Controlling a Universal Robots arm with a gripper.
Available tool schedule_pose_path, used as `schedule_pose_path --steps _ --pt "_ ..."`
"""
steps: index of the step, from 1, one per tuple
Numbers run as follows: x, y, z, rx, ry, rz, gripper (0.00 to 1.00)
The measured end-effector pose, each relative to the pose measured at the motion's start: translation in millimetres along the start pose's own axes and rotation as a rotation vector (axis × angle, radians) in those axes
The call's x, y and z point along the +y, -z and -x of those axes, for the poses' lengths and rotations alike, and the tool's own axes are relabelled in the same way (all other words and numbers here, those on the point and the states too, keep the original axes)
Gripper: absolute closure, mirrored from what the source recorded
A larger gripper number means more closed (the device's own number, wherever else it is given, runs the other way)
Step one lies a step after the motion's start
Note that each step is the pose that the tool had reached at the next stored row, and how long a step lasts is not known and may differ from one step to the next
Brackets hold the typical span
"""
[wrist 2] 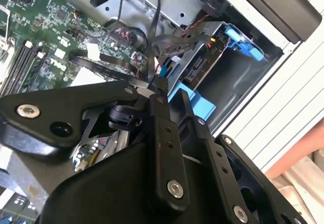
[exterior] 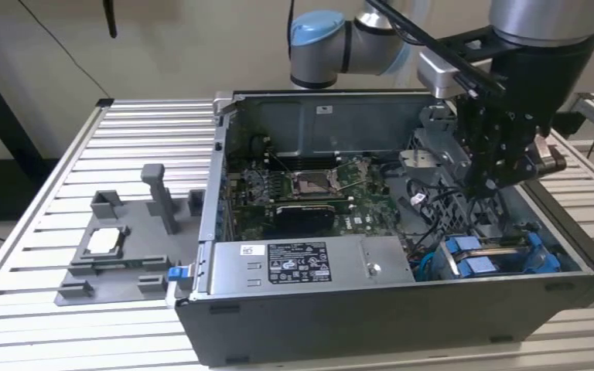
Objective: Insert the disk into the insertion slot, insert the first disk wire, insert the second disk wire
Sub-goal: 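Insert the second disk wire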
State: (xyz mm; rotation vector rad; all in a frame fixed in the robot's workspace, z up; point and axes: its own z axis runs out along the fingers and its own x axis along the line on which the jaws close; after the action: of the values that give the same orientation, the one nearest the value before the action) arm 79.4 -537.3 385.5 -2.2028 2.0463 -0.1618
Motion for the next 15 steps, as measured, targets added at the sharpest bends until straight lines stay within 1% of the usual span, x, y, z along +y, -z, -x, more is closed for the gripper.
schedule_pose_path --steps 3,5,7,8,10,11,12,15 --pt "6.6 0.0 4.2 0.0089 0.002 -0.0257 0.73" --pt "12.7 -0.1 6.1 0.0149 0.003 -0.0425 0.73" --pt "18.4 -0.1 7.8 0.0226 0.004 -0.0575 0.73" --pt "20.7 -0.2 8.2 0.0275 0.005 -0.0633 0.73" --pt "23.9 -0.6 9.1 0.0416 0.008 -0.0722 0.73" --pt "25.1 -0.9 10.0 0.0477 0.009 -0.0780 0.73" --pt "26.0 -1.4 11.0 0.0519 0.010 -0.0840 0.73" --pt "28.0 -3.1 14.8 0.0619 0.013 -0.1047 0.73"
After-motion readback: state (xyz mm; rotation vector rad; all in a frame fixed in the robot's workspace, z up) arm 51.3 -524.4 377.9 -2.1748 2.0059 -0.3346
